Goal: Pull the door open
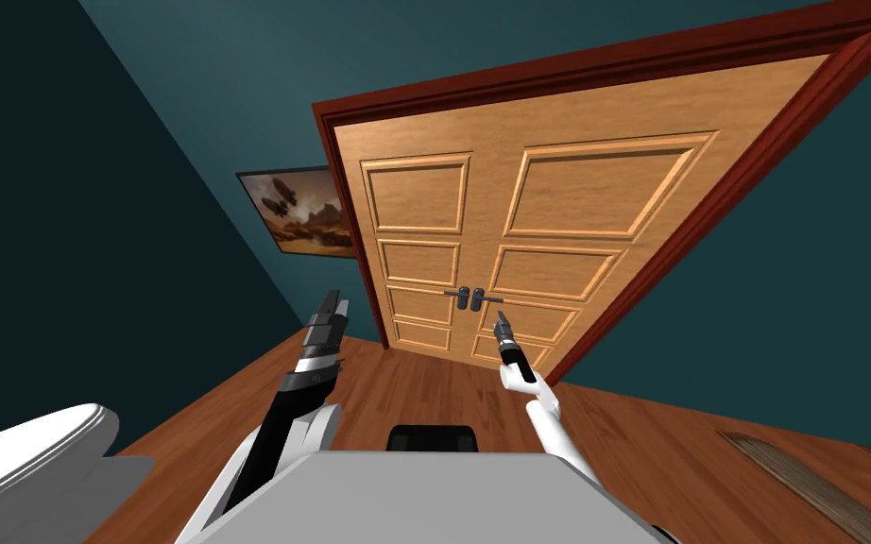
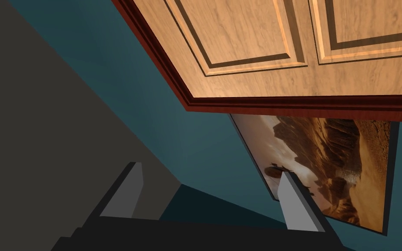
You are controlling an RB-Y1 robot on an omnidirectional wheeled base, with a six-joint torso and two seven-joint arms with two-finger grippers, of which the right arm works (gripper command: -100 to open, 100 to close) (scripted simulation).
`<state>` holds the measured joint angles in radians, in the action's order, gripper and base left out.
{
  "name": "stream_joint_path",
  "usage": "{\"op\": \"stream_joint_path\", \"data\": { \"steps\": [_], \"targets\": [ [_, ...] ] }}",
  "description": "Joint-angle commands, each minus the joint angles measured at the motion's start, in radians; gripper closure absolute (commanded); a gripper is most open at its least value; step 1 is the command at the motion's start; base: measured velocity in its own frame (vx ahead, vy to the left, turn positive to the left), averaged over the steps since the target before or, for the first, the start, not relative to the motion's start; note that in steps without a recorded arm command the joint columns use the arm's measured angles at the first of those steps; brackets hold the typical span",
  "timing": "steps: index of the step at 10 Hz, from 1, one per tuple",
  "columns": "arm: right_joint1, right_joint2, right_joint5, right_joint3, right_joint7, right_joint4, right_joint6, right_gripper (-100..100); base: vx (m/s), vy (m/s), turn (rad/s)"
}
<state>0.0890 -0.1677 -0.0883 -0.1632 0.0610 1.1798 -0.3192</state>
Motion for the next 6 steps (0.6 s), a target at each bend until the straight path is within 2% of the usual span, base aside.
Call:
{"op": "stream_joint_path", "data": {
  "steps": [1, 2, 3, 4, 5, 6],
  "targets": [
    [0.017, -0.001, -0.002, -0.006, 0.0, -0.033, 0.003, -100, 0.096, -0.041, 0.023],
    [0.03, -0.004, -0.004, -0.011, 0.001, -0.058, 0.006, -100, 0.147, -0.031, 0.031],
    [0.023, -0.003, -0.003, -0.008, 0.001, -0.05, -0.002, -100, 0.071, -0.011, 0.009],
    [0.009, -0.036, -0.014, -0.029, 0.017, -0.069, -0.011, -100, 0.061, 0.015, 0.067],
    [0.005, -0.045, -0.017, -0.034, 0.021, -0.074, -0.013, -100, 0.087, 0.021, 0.058],
    [-0.004, -0.064, -0.023, -0.046, 0.031, -0.084, -0.02, -100, 0.083, 0.016, 0.048]
  ]
}}
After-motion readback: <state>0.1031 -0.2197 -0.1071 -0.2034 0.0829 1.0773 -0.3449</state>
